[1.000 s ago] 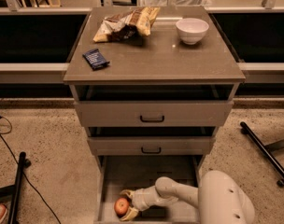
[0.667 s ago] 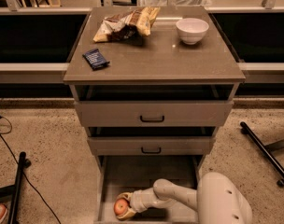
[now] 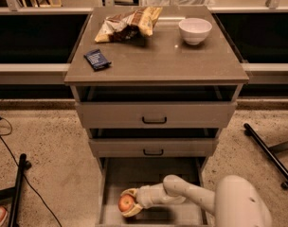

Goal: Pick apple from bottom drawer and place on counter

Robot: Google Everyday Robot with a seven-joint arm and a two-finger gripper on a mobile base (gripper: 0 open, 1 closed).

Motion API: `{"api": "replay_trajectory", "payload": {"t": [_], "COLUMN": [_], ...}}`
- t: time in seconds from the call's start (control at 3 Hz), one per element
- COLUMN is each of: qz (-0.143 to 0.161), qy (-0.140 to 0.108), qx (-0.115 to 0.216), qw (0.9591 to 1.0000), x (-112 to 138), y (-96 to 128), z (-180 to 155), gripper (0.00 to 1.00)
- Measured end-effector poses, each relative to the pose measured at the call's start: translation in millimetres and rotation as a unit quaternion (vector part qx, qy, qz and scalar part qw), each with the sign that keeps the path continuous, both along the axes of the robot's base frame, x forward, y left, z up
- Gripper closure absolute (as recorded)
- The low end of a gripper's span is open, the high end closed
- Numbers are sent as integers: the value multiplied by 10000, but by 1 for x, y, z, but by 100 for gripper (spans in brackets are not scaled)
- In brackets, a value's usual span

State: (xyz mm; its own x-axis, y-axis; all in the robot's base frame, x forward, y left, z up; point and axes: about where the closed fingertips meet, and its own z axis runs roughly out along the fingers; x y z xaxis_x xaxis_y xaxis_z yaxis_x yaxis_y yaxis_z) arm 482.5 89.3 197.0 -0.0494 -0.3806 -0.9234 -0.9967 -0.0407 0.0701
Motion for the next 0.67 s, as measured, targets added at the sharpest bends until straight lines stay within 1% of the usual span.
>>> {"api": "replay_trajectory", "payload": {"t": [0.33,0.67], "qz": [87,180], "qy": [-314,-299], "qx": [158,123], "qw": [9993,9993], "x": [7,36], "y": [-40,-92], "z": [95,190], "gripper": [100,100]}}
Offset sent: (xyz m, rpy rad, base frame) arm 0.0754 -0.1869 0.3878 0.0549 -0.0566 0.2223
